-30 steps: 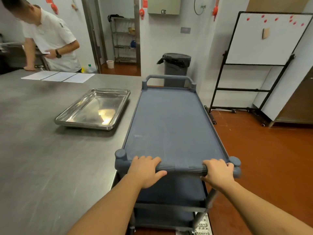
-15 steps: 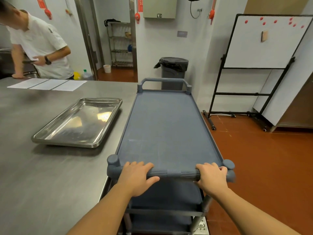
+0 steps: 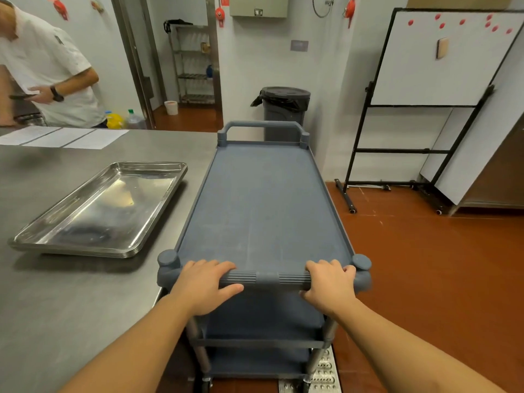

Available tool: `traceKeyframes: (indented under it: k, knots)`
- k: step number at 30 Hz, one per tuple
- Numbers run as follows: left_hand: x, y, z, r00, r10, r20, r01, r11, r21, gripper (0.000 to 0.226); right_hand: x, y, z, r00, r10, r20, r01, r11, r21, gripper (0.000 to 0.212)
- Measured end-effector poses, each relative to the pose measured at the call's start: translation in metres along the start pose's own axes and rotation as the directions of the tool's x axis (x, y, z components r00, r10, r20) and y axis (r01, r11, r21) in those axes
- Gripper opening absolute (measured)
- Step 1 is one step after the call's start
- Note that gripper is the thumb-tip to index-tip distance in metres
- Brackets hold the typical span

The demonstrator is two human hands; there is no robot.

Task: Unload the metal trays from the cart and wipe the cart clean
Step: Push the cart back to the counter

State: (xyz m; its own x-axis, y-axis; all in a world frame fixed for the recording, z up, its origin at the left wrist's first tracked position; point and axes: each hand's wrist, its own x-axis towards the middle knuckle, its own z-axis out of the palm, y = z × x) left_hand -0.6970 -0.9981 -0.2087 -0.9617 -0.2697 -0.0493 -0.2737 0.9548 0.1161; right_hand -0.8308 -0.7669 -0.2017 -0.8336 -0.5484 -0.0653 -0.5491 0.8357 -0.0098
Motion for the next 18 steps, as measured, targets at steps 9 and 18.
traceKeyframes:
  k: [9,18]
  knots:
    - [0.004,0.016,-0.016,0.999,0.006,0.035,-0.008,0.999,0.039,0.047,-0.013,-0.004,-0.016,0.979,-0.202,-0.006,0.203,0.979,0.034,0.044]
    - [-0.014,0.033,-0.021,0.999,-0.010,0.052,0.008,1.000,0.030,0.036,-0.036,-0.003,-0.011,0.988,-0.151,0.029,0.146,0.978,0.149,0.033]
